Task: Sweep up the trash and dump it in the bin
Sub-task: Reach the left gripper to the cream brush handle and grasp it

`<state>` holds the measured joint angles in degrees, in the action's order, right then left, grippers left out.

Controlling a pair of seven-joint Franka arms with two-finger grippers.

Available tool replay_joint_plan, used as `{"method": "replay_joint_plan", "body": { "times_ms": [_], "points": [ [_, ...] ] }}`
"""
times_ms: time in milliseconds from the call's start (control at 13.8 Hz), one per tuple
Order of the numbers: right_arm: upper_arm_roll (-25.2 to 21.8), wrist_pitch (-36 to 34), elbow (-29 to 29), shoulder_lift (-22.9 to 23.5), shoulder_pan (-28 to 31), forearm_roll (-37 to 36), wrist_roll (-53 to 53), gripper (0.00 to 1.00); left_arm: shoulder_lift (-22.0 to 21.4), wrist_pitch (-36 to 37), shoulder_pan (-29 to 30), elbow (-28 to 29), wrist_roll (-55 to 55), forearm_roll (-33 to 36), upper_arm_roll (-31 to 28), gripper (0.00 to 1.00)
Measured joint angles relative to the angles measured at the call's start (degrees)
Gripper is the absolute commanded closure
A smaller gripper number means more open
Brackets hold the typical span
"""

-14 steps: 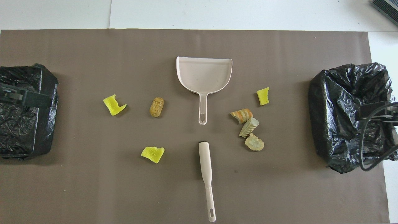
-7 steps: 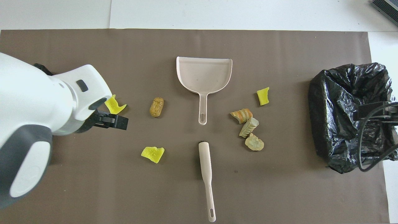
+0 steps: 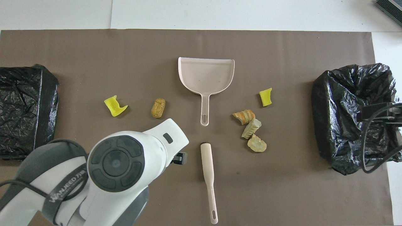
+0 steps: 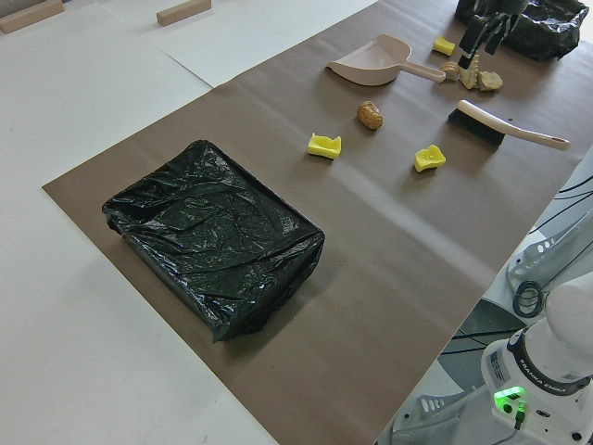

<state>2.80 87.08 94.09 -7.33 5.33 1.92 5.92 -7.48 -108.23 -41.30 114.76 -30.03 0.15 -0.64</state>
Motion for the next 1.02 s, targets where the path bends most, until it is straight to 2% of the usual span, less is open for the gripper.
{"method": "replay_joint_plan", "body": {
  "times_ms": [218, 363, 581, 799, 872, 1017],
  "points": [
    [0.0, 0.0, 0.0, 0.0, 0.0, 0.0, 0.0, 0.0, 0.6, -6.6, -5.9, 5.9, -7.4, 0.0, 0.0, 0.0],
    [0.0, 0.0, 0.0, 0.0, 0.0, 0.0, 0.0, 0.0, 2.6, -11.4, -9.7, 8.4, -13.1, 0.0, 0.1, 0.0],
    [0.0, 0.0, 0.0, 0.0, 0.0, 0.0, 0.0, 0.0, 6.4, -18.4, -14.6, 10.3, -19.7, 0.0, 0.1, 0.0],
    [0.0, 0.0, 0.0, 0.0, 0.0, 0.0, 0.0, 0.0, 7.8, -21.9, -17.2, 11.6, -22.1, -0.7, 0.1, 0.0],
    [0.0, 0.0, 0.0, 0.0, 0.0, 0.0, 0.0, 0.0, 7.8, -22.6, -17.7, 12.3, -22.1, -1.4, 0.1, 0.01],
    [0.0, 0.0, 0.0, 0.0, 0.0, 0.0, 0.0, 0.0, 7.8, -23.4, -18.8, 13.5, -22.7, -3.6, 0.1, 0.1]
  ]
}}
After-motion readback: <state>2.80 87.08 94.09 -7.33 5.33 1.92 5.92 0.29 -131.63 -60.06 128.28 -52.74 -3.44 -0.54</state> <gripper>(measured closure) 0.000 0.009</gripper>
